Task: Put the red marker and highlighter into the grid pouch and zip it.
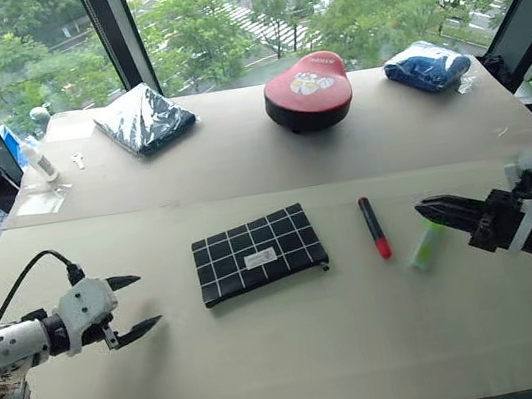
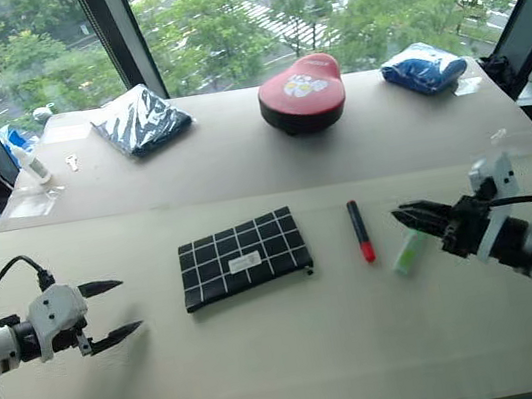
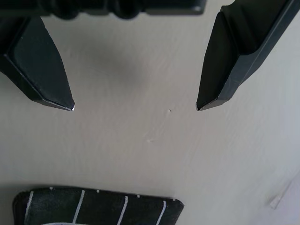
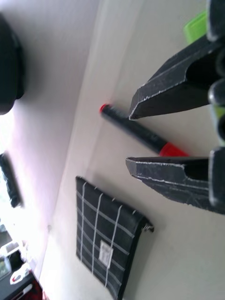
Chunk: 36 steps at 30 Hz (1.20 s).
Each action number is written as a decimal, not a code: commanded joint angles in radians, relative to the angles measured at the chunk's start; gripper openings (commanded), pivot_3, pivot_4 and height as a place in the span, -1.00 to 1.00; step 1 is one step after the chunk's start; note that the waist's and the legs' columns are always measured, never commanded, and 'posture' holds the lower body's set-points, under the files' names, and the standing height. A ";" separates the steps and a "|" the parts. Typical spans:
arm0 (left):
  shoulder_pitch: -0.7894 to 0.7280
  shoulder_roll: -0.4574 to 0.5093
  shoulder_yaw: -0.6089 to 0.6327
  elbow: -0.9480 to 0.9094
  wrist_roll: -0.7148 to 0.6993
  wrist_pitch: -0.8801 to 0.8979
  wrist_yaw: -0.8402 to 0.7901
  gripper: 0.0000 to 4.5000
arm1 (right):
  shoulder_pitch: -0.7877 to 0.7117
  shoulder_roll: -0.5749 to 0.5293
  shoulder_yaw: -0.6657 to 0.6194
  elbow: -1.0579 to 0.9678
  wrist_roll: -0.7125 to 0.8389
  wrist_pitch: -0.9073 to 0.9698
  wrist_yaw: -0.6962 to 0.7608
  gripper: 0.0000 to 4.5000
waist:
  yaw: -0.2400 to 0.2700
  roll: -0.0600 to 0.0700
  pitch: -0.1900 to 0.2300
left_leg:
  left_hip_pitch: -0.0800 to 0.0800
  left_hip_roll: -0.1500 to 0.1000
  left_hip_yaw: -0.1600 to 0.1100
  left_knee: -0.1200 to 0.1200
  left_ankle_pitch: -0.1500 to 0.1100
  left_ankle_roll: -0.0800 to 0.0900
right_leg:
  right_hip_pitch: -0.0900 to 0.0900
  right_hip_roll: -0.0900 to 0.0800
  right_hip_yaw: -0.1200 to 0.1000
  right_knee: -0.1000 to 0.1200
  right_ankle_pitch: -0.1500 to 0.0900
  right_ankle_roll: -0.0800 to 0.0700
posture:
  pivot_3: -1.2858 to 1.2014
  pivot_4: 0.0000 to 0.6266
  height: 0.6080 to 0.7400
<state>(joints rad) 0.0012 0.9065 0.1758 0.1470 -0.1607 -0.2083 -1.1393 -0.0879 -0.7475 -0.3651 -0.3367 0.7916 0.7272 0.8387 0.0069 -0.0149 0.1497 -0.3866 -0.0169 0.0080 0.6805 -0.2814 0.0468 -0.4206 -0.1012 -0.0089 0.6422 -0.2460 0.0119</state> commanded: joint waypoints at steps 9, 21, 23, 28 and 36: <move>-0.132 -0.020 -0.159 0.038 0.095 -0.240 -0.009 1.00 | -0.141 0.189 0.430 -0.003 -0.254 -0.077 -0.160 -0.97 | 0.002 -0.001 0.000 | -0.002 -0.005 0.002 0.003 0.001 0.003 | 0.000 0.003 -0.004 0.000 0.003 0.006 | 0.03 -0.52 1.00; -0.283 -0.117 -0.274 0.209 0.220 -0.439 0.106 1.00 | -0.235 0.232 0.593 0.166 -0.499 -0.181 -0.160 -0.97 | 0.007 0.000 -0.001 | -0.001 -0.007 0.003 0.007 0.001 0.004 | 0.000 0.007 -0.004 0.004 0.004 0.006 | 0.03 -0.52 1.00; -0.282 -0.123 -0.283 0.212 0.219 -0.447 0.112 1.00 | -0.235 0.233 0.579 0.168 -0.501 -0.182 -0.157 -0.97 | 0.006 0.000 -0.001 | -0.001 -0.006 0.003 0.010 0.001 0.004 | 0.001 0.007 -0.004 0.005 0.004 0.006 | 0.03 -0.52 1.00; -0.272 -0.121 -0.304 0.215 0.215 -0.459 0.116 1.00 | -0.250 0.237 0.540 0.161 -0.484 -0.166 -0.145 -0.97 | 0.006 0.000 -0.001 | 0.000 -0.005 0.003 0.014 0.001 0.004 | 0.003 0.008 -0.004 0.006 0.004 0.007 | 0.03 -0.52 1.00; -0.274 -0.116 -0.323 0.227 0.190 -0.452 0.090 1.00 | -0.271 0.239 0.486 0.144 -0.439 -0.124 -0.112 -0.97 | 0.005 0.000 -0.001 | 0.000 -0.005 0.003 0.014 0.001 0.004 | 0.003 0.008 -0.003 0.006 0.005 0.007 | 0.03 -0.52 1.00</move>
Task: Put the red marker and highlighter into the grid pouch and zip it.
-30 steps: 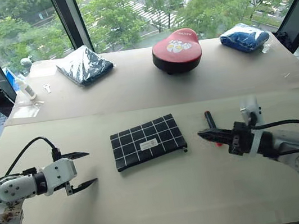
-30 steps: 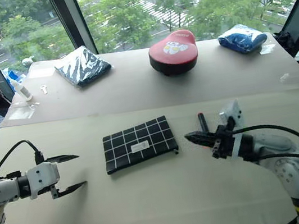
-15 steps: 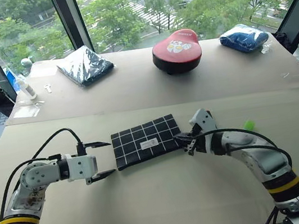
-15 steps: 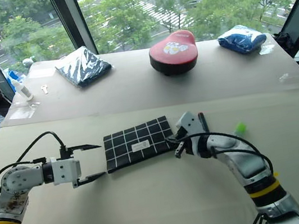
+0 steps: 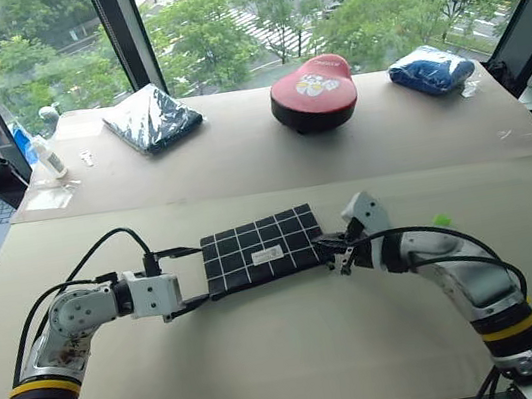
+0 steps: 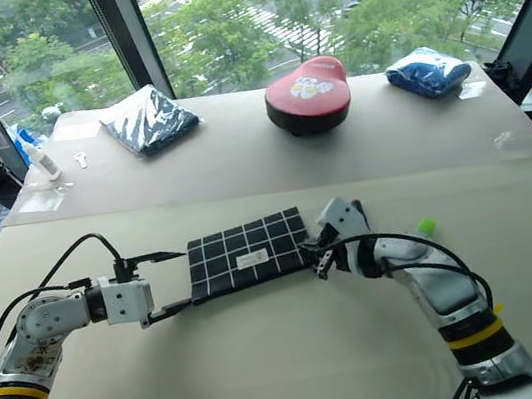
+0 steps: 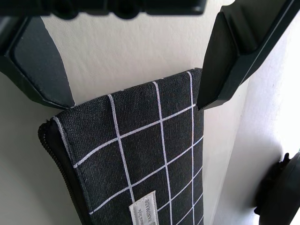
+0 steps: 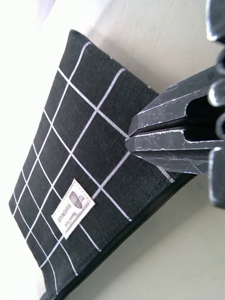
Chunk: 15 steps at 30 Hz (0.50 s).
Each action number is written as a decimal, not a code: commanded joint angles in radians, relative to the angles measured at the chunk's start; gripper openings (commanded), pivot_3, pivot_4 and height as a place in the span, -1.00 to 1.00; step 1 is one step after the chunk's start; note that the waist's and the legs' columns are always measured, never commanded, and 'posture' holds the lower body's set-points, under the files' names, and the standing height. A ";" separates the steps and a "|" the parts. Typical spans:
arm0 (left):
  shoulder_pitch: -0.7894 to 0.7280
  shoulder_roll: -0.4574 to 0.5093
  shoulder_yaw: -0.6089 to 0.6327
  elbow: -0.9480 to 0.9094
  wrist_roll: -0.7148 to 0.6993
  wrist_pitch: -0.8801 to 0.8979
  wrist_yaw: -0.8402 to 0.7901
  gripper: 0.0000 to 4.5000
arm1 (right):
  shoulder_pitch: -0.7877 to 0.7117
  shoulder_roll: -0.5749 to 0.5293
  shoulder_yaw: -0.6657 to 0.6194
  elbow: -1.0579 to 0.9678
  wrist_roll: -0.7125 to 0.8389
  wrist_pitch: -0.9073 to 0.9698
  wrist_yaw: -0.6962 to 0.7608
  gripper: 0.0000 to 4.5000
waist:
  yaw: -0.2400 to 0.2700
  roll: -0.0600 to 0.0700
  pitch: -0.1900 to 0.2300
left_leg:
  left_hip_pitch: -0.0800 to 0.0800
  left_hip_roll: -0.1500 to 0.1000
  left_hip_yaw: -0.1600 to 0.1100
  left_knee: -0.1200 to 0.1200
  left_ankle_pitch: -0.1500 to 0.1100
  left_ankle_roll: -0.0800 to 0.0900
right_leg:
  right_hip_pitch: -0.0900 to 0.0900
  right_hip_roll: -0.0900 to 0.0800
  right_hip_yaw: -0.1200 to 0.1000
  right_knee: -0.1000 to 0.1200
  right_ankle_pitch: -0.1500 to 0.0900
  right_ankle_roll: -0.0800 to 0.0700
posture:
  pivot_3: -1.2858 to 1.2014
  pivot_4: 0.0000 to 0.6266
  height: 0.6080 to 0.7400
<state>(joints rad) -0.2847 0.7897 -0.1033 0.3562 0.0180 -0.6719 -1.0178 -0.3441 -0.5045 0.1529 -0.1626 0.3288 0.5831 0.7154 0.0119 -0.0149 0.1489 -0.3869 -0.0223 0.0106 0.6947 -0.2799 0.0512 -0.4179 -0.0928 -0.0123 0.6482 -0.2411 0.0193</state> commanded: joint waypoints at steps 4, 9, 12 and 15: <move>0.012 0.003 -0.050 0.023 0.000 0.016 -0.043 1.00 | 0.016 -0.029 0.019 -0.025 -0.024 0.025 0.017 -0.97 | 0.000 0.000 0.000 | 0.000 0.000 0.000 0.000 0.000 0.000 | 0.000 0.000 0.000 0.000 0.000 0.000 | 0.03 -0.52 1.00; 0.017 0.004 -0.058 0.011 -0.018 0.043 -0.069 1.00 | 0.039 -0.039 0.080 -0.013 -0.088 0.038 0.002 -0.97 | -0.002 0.001 -0.001 | 0.000 0.000 0.000 0.000 0.000 0.000 | 0.000 0.000 0.000 0.000 0.000 0.000 | 0.03 -0.52 1.00; 0.024 0.013 -0.071 -0.008 -0.029 0.077 -0.105 1.00 | 0.026 -0.045 0.128 0.033 -0.163 0.034 -0.022 -0.97 | -0.004 0.001 -0.003 | 0.002 0.000 0.000 0.000 0.000 0.001 | 0.003 0.000 0.000 0.000 0.000 0.000 | 0.03 -0.52 1.00; 0.030 0.037 -0.098 -0.057 -0.036 0.136 -0.163 1.00 | 0.006 -0.046 0.163 0.085 -0.230 0.030 -0.051 -0.97 | -0.008 0.000 -0.004 | 0.011 0.002 0.000 -0.001 -0.002 0.002 | 0.012 0.001 -0.001 -0.003 0.000 0.000 | 0.03 -0.52 1.00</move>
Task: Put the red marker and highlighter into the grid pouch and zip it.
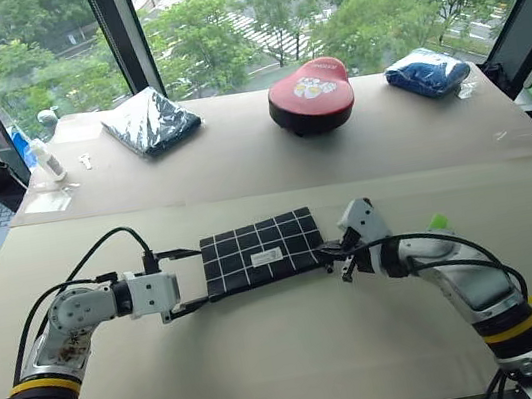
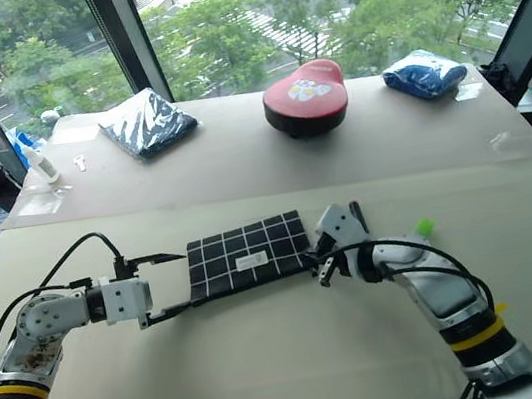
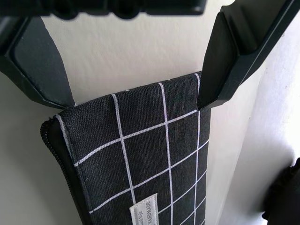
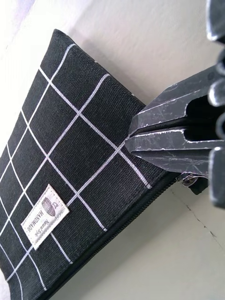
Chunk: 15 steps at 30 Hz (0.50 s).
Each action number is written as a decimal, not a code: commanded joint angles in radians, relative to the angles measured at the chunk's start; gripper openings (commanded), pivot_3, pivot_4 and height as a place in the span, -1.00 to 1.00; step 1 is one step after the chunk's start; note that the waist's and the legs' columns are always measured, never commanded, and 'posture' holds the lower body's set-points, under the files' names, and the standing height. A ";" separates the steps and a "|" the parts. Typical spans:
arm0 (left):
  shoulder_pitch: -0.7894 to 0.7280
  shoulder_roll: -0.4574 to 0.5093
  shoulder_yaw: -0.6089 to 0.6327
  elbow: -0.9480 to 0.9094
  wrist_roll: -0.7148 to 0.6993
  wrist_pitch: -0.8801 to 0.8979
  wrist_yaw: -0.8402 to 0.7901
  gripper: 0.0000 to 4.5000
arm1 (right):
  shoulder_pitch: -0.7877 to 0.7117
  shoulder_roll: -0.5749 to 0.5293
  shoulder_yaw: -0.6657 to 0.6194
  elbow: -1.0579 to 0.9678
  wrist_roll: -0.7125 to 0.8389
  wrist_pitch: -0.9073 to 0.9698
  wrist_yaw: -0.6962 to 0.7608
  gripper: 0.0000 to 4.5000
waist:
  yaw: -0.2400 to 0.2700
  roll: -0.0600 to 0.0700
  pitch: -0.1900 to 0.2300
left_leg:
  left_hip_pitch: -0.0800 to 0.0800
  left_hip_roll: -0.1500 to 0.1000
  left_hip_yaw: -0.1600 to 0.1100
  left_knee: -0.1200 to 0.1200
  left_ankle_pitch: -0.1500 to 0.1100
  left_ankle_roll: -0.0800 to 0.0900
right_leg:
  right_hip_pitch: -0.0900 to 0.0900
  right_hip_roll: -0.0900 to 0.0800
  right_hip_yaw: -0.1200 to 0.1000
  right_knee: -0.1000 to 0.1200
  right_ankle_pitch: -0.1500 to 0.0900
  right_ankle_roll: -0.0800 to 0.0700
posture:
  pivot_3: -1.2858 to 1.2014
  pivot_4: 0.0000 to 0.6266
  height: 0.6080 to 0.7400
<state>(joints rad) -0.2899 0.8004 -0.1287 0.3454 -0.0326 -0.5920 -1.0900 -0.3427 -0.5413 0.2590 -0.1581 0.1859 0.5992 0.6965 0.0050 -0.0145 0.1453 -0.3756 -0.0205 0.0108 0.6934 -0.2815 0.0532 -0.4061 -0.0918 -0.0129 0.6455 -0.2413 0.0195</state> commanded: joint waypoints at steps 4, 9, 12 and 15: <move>0.035 0.059 -0.115 -0.095 0.047 0.066 -0.141 1.00 | -0.017 0.004 0.060 0.115 -0.111 0.002 -0.048 -0.97 | -0.007 -0.002 -0.005 | 0.008 0.001 0.000 -0.001 -0.001 0.001 | 0.005 0.000 0.000 -0.004 0.000 0.000 | 0.03 -0.52 1.00; -0.011 0.033 -0.146 -0.016 0.118 -0.037 -0.094 1.00 | -0.027 0.029 0.050 0.108 -0.101 0.008 -0.045 -0.97 | -0.008 -0.002 -0.010 | 0.009 0.001 0.000 -0.001 -0.001 0.001 | 0.005 -0.001 0.001 -0.004 0.000 0.000 | 0.03 -0.52 1.00; -0.106 0.006 -0.133 0.132 0.251 -0.195 0.070 1.00 | -0.005 0.036 0.042 0.065 -0.074 0.009 -0.021 -0.97 | 0.002 0.001 -0.013 | 0.010 0.001 0.000 -0.001 -0.001 0.001 | 0.006 -0.002 0.001 -0.004 0.000 0.000 | 0.03 -0.52 1.00; -0.210 -0.008 -0.126 0.265 0.348 -0.294 0.220 1.00 | 0.015 0.030 0.041 0.028 -0.057 0.008 0.014 -0.97 | 0.011 0.001 -0.013 | 0.016 0.002 -0.001 -0.001 -0.001 0.001 | 0.013 -0.003 0.000 -0.004 0.000 0.000 | 0.03 -0.52 1.00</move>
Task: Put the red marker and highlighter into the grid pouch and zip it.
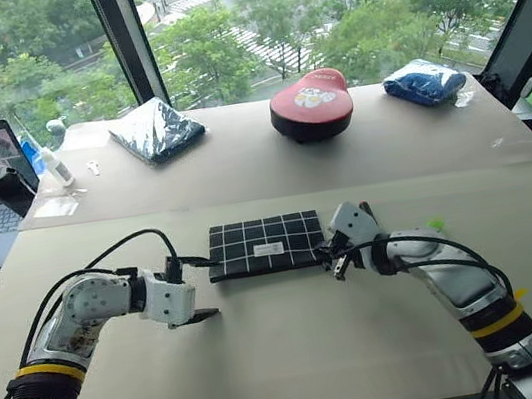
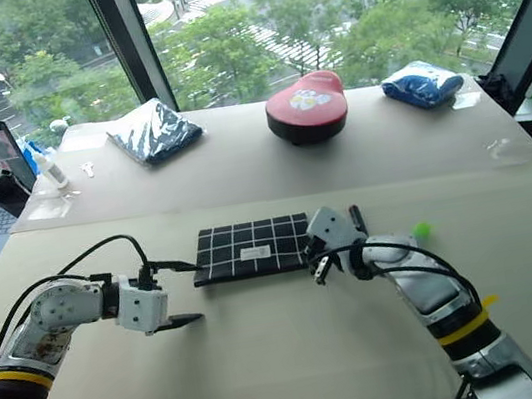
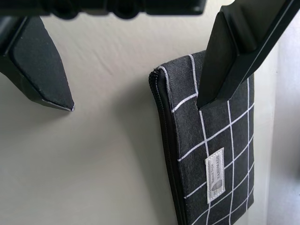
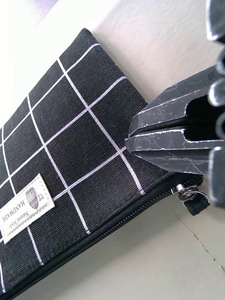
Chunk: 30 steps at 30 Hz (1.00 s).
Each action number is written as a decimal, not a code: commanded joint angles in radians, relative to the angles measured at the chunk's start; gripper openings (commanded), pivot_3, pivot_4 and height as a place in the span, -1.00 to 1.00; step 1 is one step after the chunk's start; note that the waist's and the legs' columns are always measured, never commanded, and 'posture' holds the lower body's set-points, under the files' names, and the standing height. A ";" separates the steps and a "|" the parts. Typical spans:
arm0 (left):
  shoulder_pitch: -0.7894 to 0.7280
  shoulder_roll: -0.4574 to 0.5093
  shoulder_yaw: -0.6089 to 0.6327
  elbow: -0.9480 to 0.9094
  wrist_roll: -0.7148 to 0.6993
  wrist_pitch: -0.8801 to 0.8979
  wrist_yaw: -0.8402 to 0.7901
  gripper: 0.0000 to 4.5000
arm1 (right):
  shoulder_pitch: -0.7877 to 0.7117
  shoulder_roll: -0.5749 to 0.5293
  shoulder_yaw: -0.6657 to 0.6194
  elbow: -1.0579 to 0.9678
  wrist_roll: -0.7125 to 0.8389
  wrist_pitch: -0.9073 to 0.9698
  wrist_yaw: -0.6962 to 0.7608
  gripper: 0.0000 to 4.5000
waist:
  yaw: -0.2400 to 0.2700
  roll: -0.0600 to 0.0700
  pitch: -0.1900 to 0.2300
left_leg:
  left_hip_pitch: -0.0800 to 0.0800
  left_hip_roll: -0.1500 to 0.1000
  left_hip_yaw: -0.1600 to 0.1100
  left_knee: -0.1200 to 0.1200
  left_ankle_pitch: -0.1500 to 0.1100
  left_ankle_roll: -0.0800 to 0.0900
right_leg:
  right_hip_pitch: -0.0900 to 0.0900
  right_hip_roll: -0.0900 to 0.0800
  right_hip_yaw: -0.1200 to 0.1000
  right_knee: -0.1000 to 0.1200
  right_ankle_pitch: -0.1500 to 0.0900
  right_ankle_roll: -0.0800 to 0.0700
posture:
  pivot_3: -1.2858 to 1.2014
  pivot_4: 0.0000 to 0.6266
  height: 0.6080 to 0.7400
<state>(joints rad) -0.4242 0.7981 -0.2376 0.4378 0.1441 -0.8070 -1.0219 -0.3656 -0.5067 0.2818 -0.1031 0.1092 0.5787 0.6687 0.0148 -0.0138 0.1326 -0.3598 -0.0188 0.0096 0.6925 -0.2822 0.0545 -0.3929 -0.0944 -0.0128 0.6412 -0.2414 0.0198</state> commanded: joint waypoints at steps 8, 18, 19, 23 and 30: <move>-0.256 -0.032 -0.055 0.416 0.252 -0.242 0.328 1.00 | 0.042 -0.004 0.027 -0.023 0.004 -0.002 0.074 -0.97 | -0.009 -0.002 0.001 | -0.005 0.000 0.000 0.000 0.000 0.000 | -0.002 0.004 0.000 0.001 0.000 0.000 | 0.03 -0.52 1.00; -0.263 -0.046 -0.101 0.536 0.154 -0.381 0.237 1.00 | 0.024 -0.001 0.012 -0.015 0.005 -0.002 0.089 -0.97 | -0.014 -0.003 0.002 | -0.013 -0.001 0.001 0.000 0.000 0.000 | -0.010 0.002 -0.001 0.001 0.000 0.000 | 0.03 -0.52 1.00; -0.261 -0.051 -0.104 0.547 0.160 -0.389 0.243 1.00 | 0.026 -0.001 0.011 -0.017 0.007 -0.001 0.090 -0.97 | -0.014 -0.003 0.002 | -0.013 -0.001 0.001 0.000 0.000 0.000 | -0.010 0.002 -0.001 0.001 0.000 0.000 | 0.03 -0.52 1.00; -0.272 -0.067 -0.110 0.594 0.188 -0.392 0.275 1.00 | 0.033 -0.003 0.005 -0.030 0.010 0.006 0.094 -0.97 | -0.013 -0.003 0.002 | -0.013 -0.001 0.001 0.000 0.000 0.000 | -0.010 0.002 -0.001 0.001 0.000 0.000 | 0.03 -0.52 1.00; -0.288 -0.071 -0.121 0.644 0.163 -0.413 0.242 0.18 | 0.050 -0.010 -0.012 -0.054 0.017 0.017 0.098 -1.00 | -0.010 -0.003 0.002 | -0.013 -0.001 0.001 0.000 0.000 0.000 | -0.010 0.002 -0.001 0.001 0.000 0.000 | 0.03 -0.52 1.00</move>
<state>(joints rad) -0.7087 0.7319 -0.3400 1.0565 0.2940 -1.2186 -0.7602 -0.3367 -0.5086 0.2609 -0.1495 0.1226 0.5734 0.7553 0.0048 -0.0173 0.1345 -0.3727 -0.0201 0.0103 0.6924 -0.2824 0.0546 -0.4029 -0.0927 -0.0139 0.6421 -0.2410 0.0202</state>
